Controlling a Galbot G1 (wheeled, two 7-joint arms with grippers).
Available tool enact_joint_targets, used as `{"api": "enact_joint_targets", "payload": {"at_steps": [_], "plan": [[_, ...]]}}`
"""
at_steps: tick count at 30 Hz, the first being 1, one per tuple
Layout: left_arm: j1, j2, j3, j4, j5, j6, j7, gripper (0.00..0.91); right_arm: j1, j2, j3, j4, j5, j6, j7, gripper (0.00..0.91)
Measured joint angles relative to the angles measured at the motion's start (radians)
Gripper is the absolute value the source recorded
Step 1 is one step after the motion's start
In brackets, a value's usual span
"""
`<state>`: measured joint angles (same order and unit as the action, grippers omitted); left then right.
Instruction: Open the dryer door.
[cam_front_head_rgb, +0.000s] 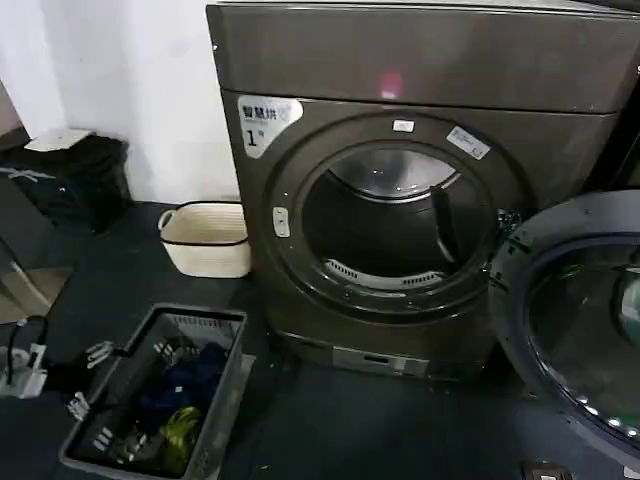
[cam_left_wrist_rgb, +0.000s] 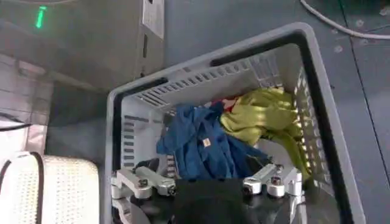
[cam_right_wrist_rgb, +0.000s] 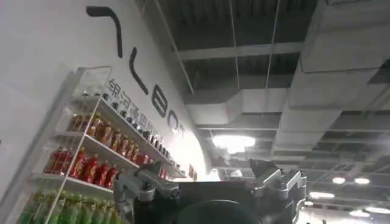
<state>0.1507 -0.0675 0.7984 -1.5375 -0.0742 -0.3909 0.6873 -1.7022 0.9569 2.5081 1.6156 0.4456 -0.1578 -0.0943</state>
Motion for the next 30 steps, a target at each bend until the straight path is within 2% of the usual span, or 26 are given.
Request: {"api": "enact_joint_targets", "payload": {"at_steps": [3,18,30], "plan": [[0.001,0.0,-0.003,0.003,0.045,-0.04,0.016,0.907,0.005,0.001,-0.007,-0.003,-0.002,0.001,-0.003,0.907],[0.009,0.001,-0.014,0.0,-0.001,-0.036,0.017,0.907,0.01,0.004,-0.012,0.006,-0.004,0.002,-0.005,0.907],[0.011,0.009,-0.056,0.024,0.003,-0.049,0.068,0.907,0.011,0.01,-0.015,0.014,-0.003,0.002,-0.006,0.907]]}}
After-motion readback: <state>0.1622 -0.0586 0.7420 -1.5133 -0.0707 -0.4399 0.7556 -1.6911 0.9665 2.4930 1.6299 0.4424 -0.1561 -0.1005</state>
